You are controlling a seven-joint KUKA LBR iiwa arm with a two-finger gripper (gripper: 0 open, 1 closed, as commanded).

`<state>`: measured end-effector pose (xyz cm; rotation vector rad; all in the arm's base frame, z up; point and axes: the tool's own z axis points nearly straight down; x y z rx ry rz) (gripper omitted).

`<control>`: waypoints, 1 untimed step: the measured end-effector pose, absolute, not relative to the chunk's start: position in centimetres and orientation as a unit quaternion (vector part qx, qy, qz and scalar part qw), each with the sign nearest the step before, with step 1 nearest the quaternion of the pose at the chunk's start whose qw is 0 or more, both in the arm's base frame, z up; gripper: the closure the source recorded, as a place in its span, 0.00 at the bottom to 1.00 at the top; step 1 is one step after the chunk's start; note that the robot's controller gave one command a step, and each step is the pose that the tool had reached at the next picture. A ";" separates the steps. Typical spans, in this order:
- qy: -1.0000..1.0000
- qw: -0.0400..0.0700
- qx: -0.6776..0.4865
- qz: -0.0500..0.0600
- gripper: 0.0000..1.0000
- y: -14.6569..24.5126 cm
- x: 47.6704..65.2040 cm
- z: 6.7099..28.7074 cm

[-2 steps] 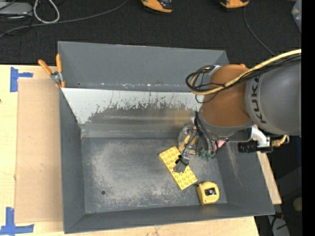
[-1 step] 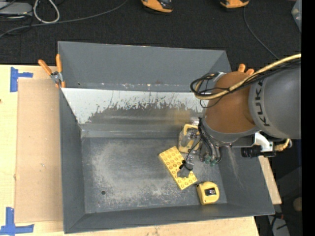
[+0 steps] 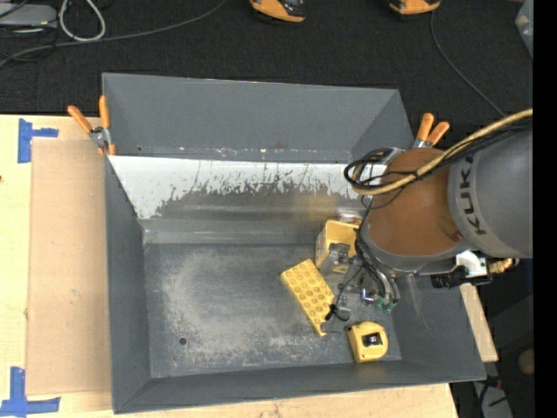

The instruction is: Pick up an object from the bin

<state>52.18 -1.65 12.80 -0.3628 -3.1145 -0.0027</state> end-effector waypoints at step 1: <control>-0.960 0.005 -0.279 0.000 0.00 -4.1 50.9 6.6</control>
Offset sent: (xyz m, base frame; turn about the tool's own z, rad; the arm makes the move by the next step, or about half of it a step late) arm -0.0103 -0.0064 -0.0580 0.3370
